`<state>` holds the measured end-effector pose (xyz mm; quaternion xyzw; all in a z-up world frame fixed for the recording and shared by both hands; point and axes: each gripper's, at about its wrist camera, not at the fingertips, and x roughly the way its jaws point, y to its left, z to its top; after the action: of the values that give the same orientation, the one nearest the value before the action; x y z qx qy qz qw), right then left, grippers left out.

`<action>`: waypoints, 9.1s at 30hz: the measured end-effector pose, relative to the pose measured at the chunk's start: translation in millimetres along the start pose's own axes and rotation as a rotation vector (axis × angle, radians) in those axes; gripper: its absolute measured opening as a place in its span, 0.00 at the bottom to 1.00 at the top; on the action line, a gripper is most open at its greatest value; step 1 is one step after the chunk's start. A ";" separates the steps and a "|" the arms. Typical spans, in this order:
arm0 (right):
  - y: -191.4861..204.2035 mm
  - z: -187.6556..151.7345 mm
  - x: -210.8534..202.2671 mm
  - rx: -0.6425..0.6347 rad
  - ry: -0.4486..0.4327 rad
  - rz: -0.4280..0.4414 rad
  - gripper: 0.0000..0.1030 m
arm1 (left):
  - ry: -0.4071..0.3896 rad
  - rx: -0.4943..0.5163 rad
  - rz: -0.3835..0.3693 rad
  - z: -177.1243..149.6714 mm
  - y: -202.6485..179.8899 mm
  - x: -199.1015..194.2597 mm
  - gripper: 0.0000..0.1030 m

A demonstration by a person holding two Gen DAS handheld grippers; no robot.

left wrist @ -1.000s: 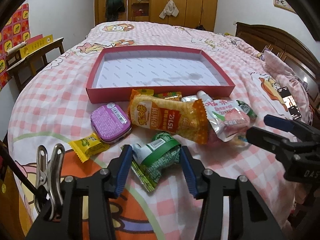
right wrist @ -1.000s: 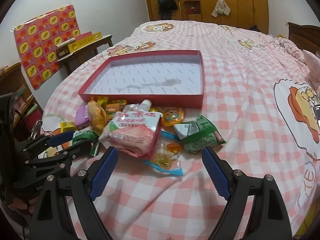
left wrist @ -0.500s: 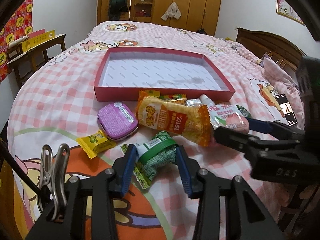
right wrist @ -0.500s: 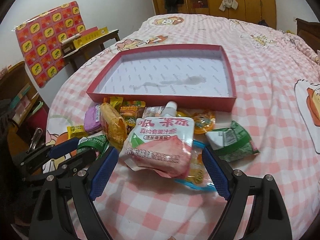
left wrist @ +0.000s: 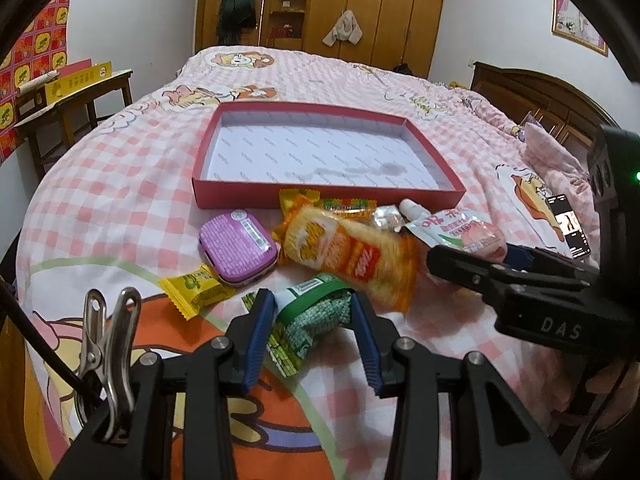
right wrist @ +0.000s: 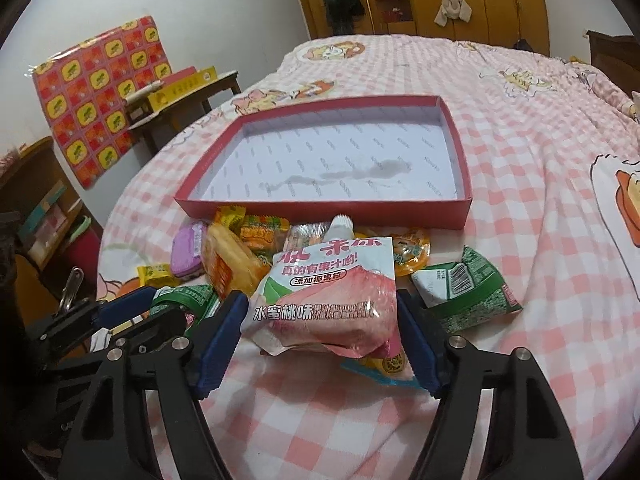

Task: Organize snacks
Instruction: 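Grasp the green-and-white snack bag with the left tool while the right tool grasps the pink peach pouch, then carry both held snacks into the red box and open both tools, then withdraw both tools from the box back toward the remaining snacks, then grasp the yellow wrapped candy with the left tool while the right tool grasps the dark green bag, then carry the candy and green bag into the red box and open both tools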

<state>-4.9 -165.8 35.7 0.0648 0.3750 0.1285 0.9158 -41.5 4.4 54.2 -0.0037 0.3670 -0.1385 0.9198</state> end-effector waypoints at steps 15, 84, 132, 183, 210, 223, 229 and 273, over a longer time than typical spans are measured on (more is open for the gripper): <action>6.3 5.0 -26.3 -0.017 -0.079 0.029 0.72 | 0.014 0.024 -0.032 6.7 -0.4 -13.2 0.38; -34.6 84.1 50.7 0.000 -0.073 -0.028 0.72 | 0.000 0.028 0.065 114.1 12.2 83.9 0.47; -37.0 67.2 34.5 0.042 -0.066 -0.009 0.88 | 0.044 -0.012 0.062 97.4 19.2 64.0 0.62; -42.1 5.7 0.6 0.039 -0.006 -0.035 0.88 | 0.144 -0.119 0.163 7.5 76.5 25.6 0.62; -67.8 -0.4 -4.2 0.098 0.013 -0.068 0.87 | 0.115 -0.070 0.139 4.9 65.1 40.4 0.26; -81.4 -6.2 24.2 0.173 0.052 -0.024 0.72 | 0.114 -0.065 0.142 2.8 62.5 44.5 0.26; -77.3 -7.6 23.0 0.150 0.038 -0.059 0.64 | 0.109 -0.062 0.151 2.9 61.1 44.1 0.26; -62.1 1.4 -27.2 0.107 -0.146 -0.017 0.03 | -0.010 -0.082 0.097 22.0 45.1 -6.4 0.24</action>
<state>-11.0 -233.1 41.6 0.1195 0.3142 0.0954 0.9370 -19.7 47.3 69.7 -0.0241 0.3676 -0.0786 0.9264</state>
